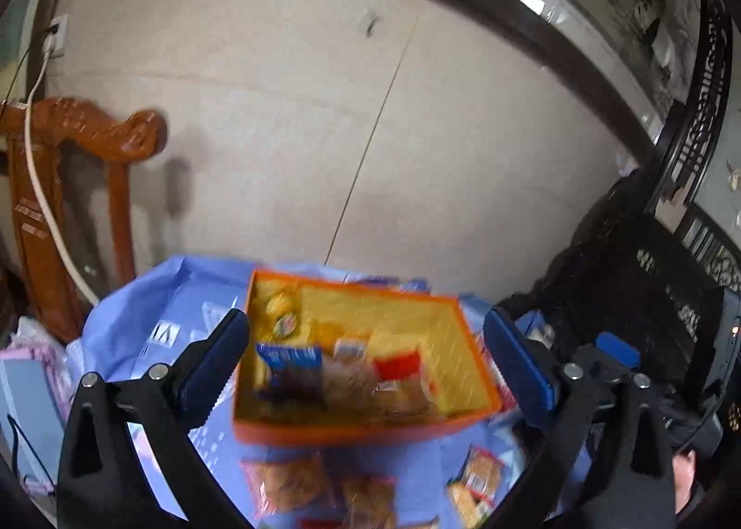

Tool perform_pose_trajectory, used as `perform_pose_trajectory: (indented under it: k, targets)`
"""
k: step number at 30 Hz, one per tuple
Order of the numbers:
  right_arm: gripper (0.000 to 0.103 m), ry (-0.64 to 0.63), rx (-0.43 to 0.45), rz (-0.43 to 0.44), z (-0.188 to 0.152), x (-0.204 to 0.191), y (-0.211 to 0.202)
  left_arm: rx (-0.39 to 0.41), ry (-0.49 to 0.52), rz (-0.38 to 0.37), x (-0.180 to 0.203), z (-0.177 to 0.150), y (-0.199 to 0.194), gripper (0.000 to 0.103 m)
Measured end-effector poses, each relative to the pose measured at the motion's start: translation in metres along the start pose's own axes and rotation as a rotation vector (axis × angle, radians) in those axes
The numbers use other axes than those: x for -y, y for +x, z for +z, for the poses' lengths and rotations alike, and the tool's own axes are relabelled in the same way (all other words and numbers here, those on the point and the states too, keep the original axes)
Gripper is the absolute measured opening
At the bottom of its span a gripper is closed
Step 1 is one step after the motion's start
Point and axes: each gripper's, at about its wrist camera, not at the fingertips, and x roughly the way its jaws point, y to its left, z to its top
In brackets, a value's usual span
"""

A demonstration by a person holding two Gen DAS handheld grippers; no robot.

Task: Organize snacks
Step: 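Move both tools back over the remaining snacks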

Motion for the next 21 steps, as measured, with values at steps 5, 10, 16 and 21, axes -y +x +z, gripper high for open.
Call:
perform_pose_trajectory:
  k: [5, 10, 16, 21]
  targets:
    - [0.099, 0.053, -0.119, -0.08, -0.055, 0.037, -0.019, -0.088, 0.03, 0.044, -0.009, -0.058, -0.012, 0.099]
    - [0.099, 0.143, -0.246, -0.174, -0.126, 0.074, -0.039, -0.208, 0.064, 0.048, -0.008, -0.124, -0.024, 0.099]
    - [0.099, 0.153, -0.374, -0.237, -0.204, 0.09, -0.037, -0.31, 0.059, 0.027, 0.004, -0.169, -0.032, 0.099]
    - [0.099, 0.308, -0.475, -0.258, -0.245, 0.114, -0.021, -0.31, 0.07, 0.033, 0.012, -0.178, -0.044, 0.099]
